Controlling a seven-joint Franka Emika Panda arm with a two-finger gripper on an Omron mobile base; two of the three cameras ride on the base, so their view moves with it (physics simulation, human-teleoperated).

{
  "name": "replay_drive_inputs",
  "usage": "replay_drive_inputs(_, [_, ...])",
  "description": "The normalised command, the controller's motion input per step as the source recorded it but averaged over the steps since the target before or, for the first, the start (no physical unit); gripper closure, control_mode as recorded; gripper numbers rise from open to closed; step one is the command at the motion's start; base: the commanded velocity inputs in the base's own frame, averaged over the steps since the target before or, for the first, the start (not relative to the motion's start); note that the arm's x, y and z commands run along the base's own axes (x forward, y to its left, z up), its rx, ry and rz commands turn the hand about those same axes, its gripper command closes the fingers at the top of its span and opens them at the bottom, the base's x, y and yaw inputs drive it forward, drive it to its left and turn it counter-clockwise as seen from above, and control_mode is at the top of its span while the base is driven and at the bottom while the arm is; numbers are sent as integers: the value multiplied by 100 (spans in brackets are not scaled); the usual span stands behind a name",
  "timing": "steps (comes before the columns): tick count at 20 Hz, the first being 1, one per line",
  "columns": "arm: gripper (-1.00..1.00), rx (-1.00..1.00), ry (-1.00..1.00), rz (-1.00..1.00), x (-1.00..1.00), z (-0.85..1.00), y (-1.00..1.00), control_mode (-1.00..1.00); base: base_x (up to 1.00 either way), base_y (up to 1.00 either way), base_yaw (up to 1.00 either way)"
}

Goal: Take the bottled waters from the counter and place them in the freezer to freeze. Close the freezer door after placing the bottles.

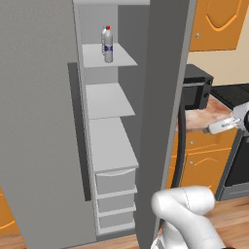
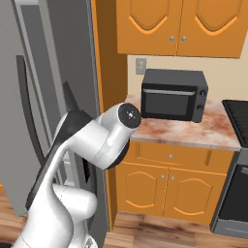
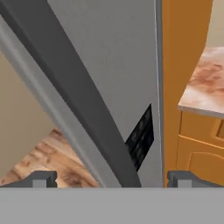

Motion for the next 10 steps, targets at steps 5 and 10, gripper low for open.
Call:
replay_drive_inputs(5, [-100, 0, 0, 9, 24, -25, 7, -100, 0, 0, 0])
replay_drive_inputs(10, [-100, 0, 3, 5, 0, -10, 48, -100, 0, 0, 0])
